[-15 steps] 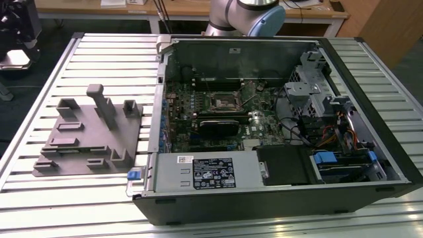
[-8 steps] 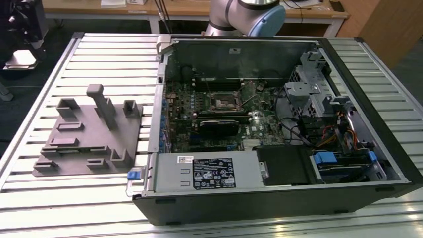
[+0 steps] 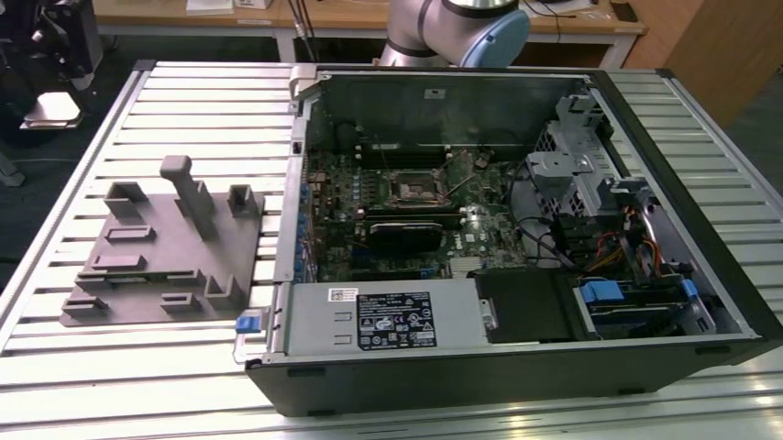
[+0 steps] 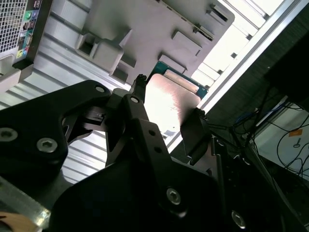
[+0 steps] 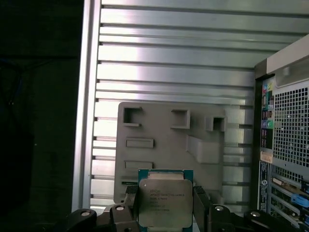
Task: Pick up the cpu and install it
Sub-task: 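Pick up the cpu and move it towards the insertion slot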
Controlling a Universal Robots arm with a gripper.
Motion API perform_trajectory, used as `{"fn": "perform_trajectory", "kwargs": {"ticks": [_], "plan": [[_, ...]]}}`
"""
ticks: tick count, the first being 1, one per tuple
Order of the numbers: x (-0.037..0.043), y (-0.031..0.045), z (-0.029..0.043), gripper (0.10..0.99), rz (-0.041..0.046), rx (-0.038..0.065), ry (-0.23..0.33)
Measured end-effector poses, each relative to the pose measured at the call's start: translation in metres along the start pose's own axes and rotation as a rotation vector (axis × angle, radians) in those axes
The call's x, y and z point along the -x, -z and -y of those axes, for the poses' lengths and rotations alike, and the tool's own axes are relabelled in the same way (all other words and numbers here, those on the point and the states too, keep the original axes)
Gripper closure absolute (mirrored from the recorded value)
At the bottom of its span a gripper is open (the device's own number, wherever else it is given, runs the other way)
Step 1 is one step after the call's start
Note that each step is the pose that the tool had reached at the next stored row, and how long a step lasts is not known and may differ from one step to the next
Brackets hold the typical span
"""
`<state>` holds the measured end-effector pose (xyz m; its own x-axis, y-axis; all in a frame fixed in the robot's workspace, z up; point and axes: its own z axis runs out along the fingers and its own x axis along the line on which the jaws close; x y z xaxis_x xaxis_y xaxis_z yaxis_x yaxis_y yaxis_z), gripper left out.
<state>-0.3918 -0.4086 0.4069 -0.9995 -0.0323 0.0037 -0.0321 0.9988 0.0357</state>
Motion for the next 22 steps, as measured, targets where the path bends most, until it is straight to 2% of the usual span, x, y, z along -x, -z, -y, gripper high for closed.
{"fn": "perform_trajectory", "kwargs": {"ticks": [22], "plan": [[0.0261, 0.0001, 0.0009, 0.545, -0.0014, 0.000, 0.000]]}}
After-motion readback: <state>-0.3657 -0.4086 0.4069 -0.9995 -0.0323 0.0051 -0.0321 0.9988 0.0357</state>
